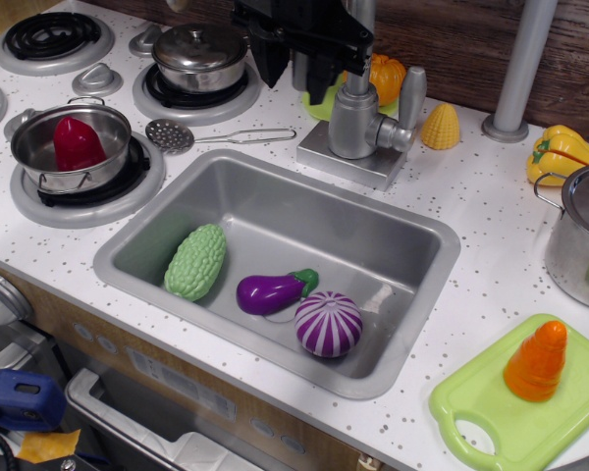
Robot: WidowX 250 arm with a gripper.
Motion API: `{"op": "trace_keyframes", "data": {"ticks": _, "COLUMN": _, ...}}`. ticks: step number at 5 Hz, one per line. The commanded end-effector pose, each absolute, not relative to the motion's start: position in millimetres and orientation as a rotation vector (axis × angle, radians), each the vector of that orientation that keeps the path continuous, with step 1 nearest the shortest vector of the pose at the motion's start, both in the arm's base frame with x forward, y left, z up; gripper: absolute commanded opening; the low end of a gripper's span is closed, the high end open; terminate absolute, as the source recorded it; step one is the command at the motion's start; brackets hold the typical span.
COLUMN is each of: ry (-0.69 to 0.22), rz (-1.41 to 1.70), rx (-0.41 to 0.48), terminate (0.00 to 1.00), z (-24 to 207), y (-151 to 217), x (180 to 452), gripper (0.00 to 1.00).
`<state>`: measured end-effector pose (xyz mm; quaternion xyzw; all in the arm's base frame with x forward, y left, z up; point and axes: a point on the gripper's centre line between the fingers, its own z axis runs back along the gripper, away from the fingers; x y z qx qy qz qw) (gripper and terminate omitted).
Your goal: Turn faucet front to left
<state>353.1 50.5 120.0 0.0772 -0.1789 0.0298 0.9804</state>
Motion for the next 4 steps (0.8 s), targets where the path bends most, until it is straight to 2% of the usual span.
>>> {"op": "trace_keyframes", "data": {"ticks": 1, "ry": -0.433, "rz": 0.047, "rx": 0.220, "terminate": 0.00, "z": 127.9, "y": 78.7, "x": 355.1, "gripper": 0.00}}
{"op": "trace_keyframes", "data": {"ticks": 3, "ry": -0.477, "rz": 0.000, "rx": 0.275, "terminate": 0.00, "z": 125.8, "y": 123.5, "x": 363.0, "gripper": 0.00}}
{"op": "trace_keyframes", "data": {"ticks": 4, "ry": -0.505, "rz": -0.019, "rx": 0.281, "terminate": 0.00, "z": 124.4, "y": 133.1, "x": 373.0, "gripper": 0.00}}
